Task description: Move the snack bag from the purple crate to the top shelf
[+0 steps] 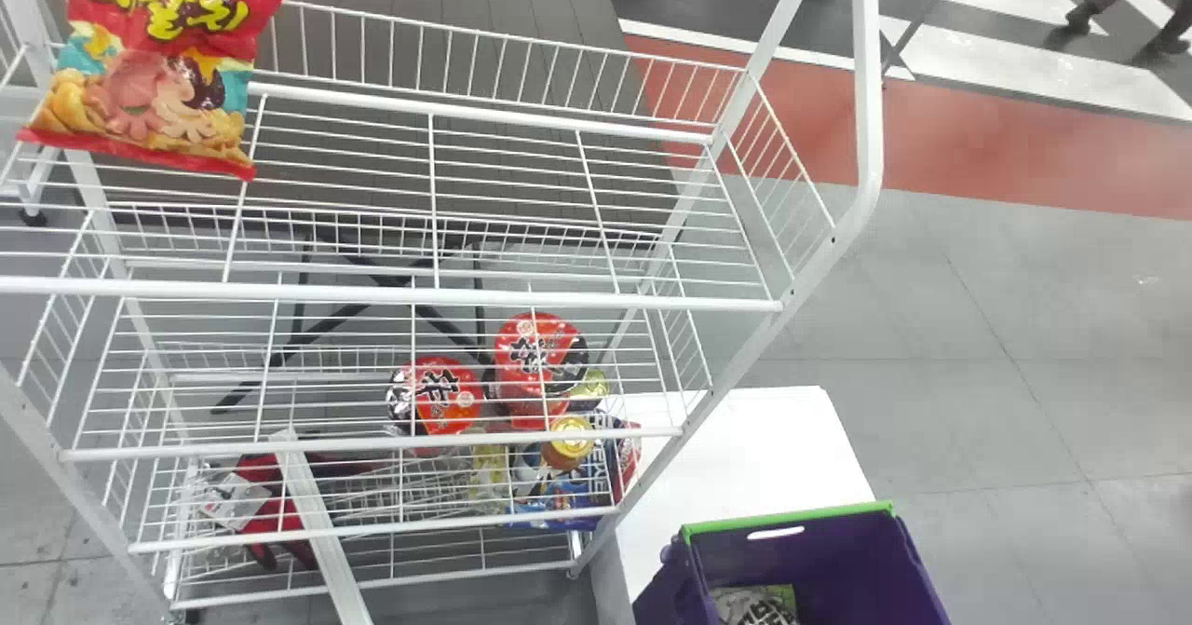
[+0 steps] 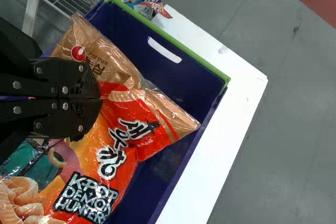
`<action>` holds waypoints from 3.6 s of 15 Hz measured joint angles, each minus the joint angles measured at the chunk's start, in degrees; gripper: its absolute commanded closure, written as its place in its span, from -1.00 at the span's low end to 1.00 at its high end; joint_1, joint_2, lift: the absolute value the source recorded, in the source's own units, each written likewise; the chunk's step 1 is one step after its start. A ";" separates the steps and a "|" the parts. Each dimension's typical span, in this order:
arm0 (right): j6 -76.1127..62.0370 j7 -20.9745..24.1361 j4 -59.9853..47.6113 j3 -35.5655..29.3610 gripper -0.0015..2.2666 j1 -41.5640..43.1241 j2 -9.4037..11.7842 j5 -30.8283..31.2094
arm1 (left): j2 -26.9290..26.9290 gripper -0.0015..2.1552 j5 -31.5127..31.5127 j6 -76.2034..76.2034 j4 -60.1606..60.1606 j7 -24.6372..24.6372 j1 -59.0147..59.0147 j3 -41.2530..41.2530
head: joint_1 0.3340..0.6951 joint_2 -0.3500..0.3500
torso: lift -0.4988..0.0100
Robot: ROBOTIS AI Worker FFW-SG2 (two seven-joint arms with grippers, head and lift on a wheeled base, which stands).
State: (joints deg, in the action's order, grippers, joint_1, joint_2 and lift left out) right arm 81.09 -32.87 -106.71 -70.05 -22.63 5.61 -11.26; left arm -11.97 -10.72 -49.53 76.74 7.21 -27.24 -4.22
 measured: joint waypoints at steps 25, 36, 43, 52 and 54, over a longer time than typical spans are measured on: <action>1.18 -1.23 -1.42 -0.70 0.88 -0.48 -0.32 -0.17 | -0.34 -0.91 0.87 4.32 0.98 0.62 -0.27 0.00 | 1.00 -1.00 | 0.99; 1.48 -3.18 -5.97 0.15 0.92 -0.40 -2.72 -2.77 | -0.28 -0.91 0.88 4.08 0.89 0.62 -0.38 0.02 | 1.00 -1.00 | 1.00; 8.76 -4.37 -24.92 6.33 0.92 0.14 -5.60 -8.66 | -0.20 -0.91 0.88 3.30 0.96 0.47 -0.67 0.01 | 1.00 -1.00 | 1.00; 8.87 4.98 -41.30 24.63 0.91 1.79 -5.61 -16.83 | -0.08 -0.91 0.88 2.69 0.96 0.35 -0.88 0.01 | 1.00 -0.16 | 1.00; 8.87 8.44 -42.67 31.35 0.91 3.21 -5.61 -16.57 | -0.16 -0.91 0.83 2.45 0.79 0.26 -0.88 -0.05 | 1.00 0.00 | 1.00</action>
State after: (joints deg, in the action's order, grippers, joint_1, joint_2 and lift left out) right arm 89.96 -24.43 -149.39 -38.69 -19.43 0.00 -27.83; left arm -12.13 -9.89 -47.07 77.53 7.47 -28.13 -4.26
